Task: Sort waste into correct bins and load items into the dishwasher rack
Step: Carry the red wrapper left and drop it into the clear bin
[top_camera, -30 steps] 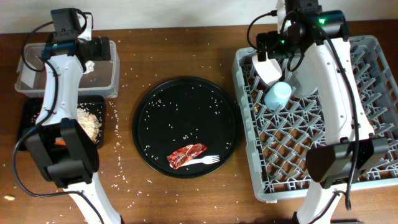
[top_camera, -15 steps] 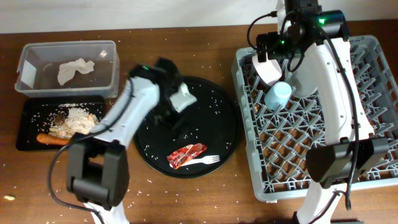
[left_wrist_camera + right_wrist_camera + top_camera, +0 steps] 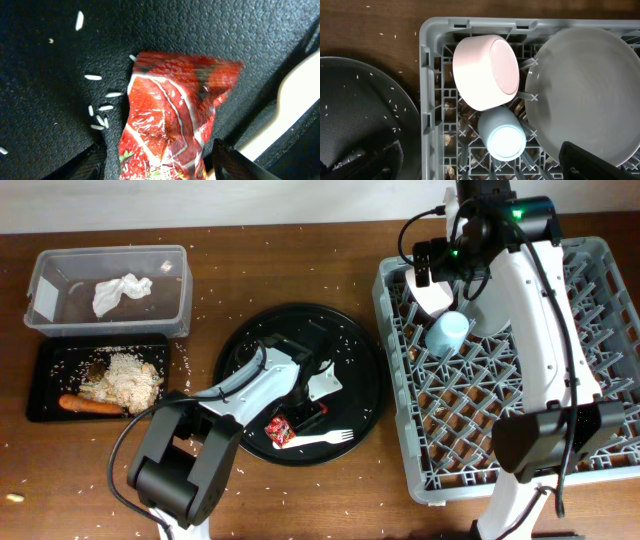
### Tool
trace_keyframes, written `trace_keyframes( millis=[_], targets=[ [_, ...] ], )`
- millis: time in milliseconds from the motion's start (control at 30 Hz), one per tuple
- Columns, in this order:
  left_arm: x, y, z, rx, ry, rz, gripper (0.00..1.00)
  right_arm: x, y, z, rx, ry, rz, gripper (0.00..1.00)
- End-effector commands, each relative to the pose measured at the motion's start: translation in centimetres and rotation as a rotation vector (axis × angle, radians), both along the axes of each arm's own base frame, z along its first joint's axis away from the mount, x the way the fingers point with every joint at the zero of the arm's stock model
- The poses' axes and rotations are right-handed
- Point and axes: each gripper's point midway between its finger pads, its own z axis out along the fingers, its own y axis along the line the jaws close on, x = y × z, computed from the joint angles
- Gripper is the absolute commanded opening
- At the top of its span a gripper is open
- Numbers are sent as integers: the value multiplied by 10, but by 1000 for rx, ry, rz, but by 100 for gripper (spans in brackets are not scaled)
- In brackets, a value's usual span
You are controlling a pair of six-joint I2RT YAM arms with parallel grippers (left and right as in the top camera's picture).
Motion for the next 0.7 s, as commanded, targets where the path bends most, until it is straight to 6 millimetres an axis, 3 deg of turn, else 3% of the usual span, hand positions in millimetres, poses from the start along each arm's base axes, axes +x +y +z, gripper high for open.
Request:
trace_keyframes(
  millis=[0, 100, 167, 267, 367, 400, 467, 500, 600, 667],
  targets=[
    [0, 10, -3, 36, -11, 0, 50, 0, 0, 7, 6, -19, -12, 98],
    [2, 10, -3, 33, -16, 0, 9, 0, 0, 7, 6, -19, -12, 99],
    [3, 10, -3, 37, -24, 0, 0, 0, 0, 7, 6, -19, -12, 98],
    [8, 13, -3, 54, -43, 22, 0, 0, 0, 7, 6, -19, -12, 99],
    [46, 31, 19, 140, -186, 179, 0, 0, 0, 7, 6, -19, -12, 99],
    [63, 31, 35, 119, -232, 223, 0, 0, 0, 7, 6, -19, -12, 99],
    [113, 33, 85, 24, -371, 339, 0, 0, 0, 7, 6, -19, -12, 99],
    [143, 43, 114, -21, -455, 398, 0, 0, 0, 7, 6, -19, -12, 98],
    [196, 95, 152, -71, -614, 551, 0, 0, 0, 7, 7, -19, -11, 99],
    [234, 158, 170, -97, -756, 700, 0, 0, 0, 7, 6, -20, -12, 99]
  ],
)
